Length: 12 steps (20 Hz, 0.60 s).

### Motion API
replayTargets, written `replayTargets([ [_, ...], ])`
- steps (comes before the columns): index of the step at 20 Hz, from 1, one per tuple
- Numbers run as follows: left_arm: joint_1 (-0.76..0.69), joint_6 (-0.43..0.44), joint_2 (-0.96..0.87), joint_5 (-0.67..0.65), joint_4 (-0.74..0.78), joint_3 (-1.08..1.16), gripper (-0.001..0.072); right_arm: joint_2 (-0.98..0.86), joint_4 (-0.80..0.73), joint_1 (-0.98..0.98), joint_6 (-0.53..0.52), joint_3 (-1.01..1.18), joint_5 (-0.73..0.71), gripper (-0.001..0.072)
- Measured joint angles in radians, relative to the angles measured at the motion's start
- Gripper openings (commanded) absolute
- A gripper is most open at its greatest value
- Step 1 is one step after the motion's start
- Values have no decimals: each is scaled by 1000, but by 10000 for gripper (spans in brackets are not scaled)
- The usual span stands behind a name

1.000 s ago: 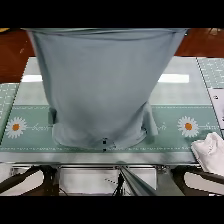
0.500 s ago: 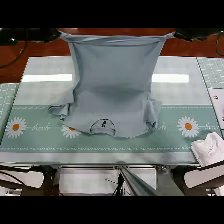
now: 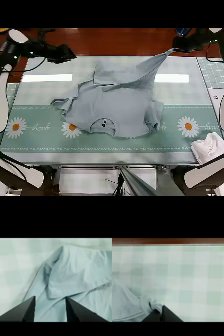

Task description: Fold the shirts.

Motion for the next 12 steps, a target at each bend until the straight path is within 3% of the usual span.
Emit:
replayTargets([
  [3, 95, -98, 19, -173, 7, 21, 467, 21, -67, 0, -22, 0, 29, 20],
  [7, 142, -146, 93, -369, 60, -46, 467, 43, -162, -14, -45, 0, 84, 20],
  [11, 118, -126, 225, -390, 89, -303, 487, 50, -203, -60, -52, 0, 156, 21],
  [12, 107, -116, 263, -373, 87, -389, 525, 50, -208, -77, -53, 0, 177, 21],
])
